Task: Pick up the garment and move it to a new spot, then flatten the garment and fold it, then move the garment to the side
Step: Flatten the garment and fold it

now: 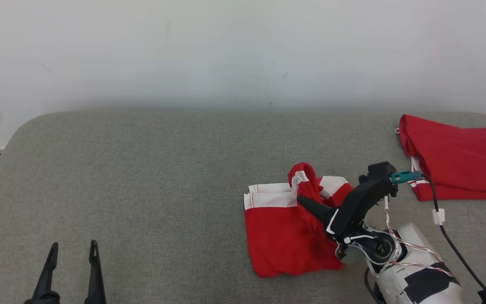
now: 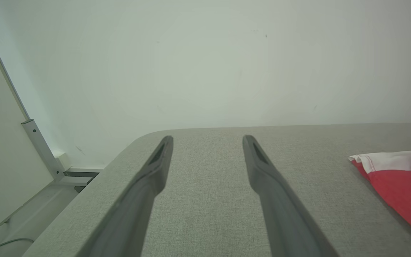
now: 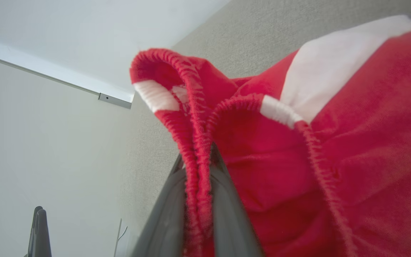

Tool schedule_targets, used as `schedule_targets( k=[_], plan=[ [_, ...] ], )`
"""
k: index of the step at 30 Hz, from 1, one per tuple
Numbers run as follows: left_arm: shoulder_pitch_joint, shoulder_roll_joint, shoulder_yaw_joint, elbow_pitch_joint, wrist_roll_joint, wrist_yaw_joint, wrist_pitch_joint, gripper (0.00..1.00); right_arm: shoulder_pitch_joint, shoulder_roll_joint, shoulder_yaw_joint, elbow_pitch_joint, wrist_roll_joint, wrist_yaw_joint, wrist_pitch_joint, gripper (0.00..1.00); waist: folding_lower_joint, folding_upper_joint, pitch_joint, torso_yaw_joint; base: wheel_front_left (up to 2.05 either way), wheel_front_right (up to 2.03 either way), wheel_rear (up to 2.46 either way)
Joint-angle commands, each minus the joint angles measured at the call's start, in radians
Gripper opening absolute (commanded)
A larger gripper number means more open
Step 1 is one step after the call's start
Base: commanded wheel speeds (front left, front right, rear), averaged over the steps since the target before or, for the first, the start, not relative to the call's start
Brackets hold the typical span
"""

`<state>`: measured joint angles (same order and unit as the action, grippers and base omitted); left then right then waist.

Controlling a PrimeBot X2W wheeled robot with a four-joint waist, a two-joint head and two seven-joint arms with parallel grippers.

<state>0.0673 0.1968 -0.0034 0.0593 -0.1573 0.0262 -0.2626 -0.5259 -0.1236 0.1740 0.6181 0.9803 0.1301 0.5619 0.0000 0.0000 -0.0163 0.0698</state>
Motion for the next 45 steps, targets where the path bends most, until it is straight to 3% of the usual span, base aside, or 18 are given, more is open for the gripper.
schedule_targets(
  k=[1,11,15,21,23,28,33,40,45],
  plan=[
    [-0.015,-0.004,-0.004,0.004,0.008,-0.002,-0.002,1.00,-0.017,0.013,0.002,0.009,-0.019,0.000,-0.008,0.00,0.0000,0.0000,0.009,0.015,0.00,0.00,0.00],
    [-0.063,-0.038,-0.036,0.030,0.018,-0.026,-0.002,1.00,-0.090,0.071,0.029,0.208,-0.148,0.000,-0.093,0.00,0.0000,0.0000,0.039,0.081,0.00,0.00,0.00],
    [-0.083,-0.048,-0.038,0.041,0.023,-0.034,-0.002,1.00,-0.120,0.074,0.036,0.257,-0.140,0.000,-0.174,0.00,0.0000,0.0000,0.053,0.098,0.00,0.00,0.00],
    [-0.092,-0.056,-0.032,0.057,0.028,-0.043,-0.002,1.00,-0.147,0.075,0.127,0.312,-0.061,0.000,-0.213,0.02,0.0000,0.0000,0.051,0.104,0.00,0.00,0.00],
    [-0.089,-0.054,-0.026,0.063,0.030,-0.046,-0.002,1.00,-0.148,0.075,0.167,0.308,-0.051,0.000,-0.232,1.00,0.0000,0.0000,0.042,0.098,0.00,0.00,0.00],
    [-0.068,-0.048,-0.014,0.068,0.034,-0.049,-0.002,1.00,-0.145,0.065,0.235,0.246,-0.074,0.000,-0.308,1.00,0.0000,0.0000,0.012,0.077,0.00,0.00,0.00],
    [-0.039,-0.041,0.006,0.054,0.033,-0.037,-0.002,1.00,-0.098,-0.025,0.257,0.091,-0.093,0.000,-0.421,1.00,0.0000,0.0000,-0.009,0.041,0.00,0.00,0.00],
    [-0.005,-0.034,0.030,0.027,0.035,-0.026,-0.002,1.00,-0.029,-0.121,0.210,-0.073,-0.091,0.000,-0.517,1.00,0.0000,0.0000,-0.010,-0.012,0.00,0.00,0.00],
    [0.010,-0.031,0.043,0.013,0.034,-0.019,-0.002,1.00,0.025,-0.150,0.174,-0.161,-0.088,0.000,-0.517,1.00,0.0000,0.0000,-0.006,-0.046,0.00,0.00,0.00]
  ],
)
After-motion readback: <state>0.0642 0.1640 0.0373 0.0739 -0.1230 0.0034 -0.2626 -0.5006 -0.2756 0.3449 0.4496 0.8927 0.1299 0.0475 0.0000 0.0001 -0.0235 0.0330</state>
